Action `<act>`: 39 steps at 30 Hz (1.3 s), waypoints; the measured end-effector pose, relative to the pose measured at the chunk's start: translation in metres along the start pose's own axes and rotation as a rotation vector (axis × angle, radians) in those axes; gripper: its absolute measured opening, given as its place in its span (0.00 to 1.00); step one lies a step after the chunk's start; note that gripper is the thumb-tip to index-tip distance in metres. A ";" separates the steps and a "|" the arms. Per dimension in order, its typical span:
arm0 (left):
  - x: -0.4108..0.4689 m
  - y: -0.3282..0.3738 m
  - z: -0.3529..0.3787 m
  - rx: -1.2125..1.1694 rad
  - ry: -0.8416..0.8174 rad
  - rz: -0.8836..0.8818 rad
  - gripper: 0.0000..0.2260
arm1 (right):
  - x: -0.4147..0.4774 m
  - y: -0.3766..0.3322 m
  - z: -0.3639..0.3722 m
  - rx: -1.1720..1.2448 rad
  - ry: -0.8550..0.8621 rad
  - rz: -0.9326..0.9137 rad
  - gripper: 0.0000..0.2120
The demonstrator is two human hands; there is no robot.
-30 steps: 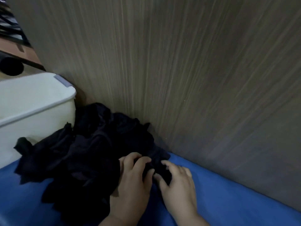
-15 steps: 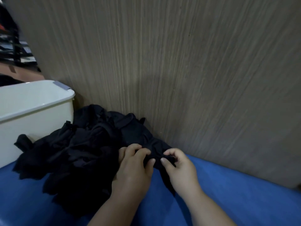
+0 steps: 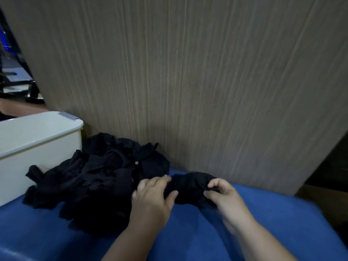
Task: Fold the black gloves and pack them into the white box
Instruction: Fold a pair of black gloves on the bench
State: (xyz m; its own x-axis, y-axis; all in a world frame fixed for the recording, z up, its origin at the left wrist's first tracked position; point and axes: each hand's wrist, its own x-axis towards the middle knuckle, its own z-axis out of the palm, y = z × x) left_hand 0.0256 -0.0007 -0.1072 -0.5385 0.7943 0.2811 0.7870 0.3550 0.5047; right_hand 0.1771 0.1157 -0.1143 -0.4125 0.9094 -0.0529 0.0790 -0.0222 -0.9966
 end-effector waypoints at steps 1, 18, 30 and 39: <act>-0.003 0.002 0.000 0.012 -0.024 -0.003 0.21 | -0.004 0.000 -0.008 -0.006 0.006 0.004 0.13; -0.070 0.072 0.029 -0.195 -0.423 0.092 0.26 | -0.098 0.012 -0.118 -0.218 -0.084 0.085 0.17; -0.091 0.092 0.042 -0.266 -0.401 -0.025 0.10 | -0.115 0.026 -0.146 0.005 0.091 0.061 0.27; -0.102 0.108 0.056 -0.504 -0.340 -0.102 0.10 | -0.134 0.019 -0.157 -0.549 0.230 0.007 0.37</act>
State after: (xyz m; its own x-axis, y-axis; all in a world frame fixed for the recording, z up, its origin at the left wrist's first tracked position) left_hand 0.1822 -0.0157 -0.1271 -0.4121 0.9108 -0.0237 0.4522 0.2270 0.8626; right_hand 0.3759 0.0587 -0.1158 -0.2079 0.9780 0.0166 0.5639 0.1337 -0.8150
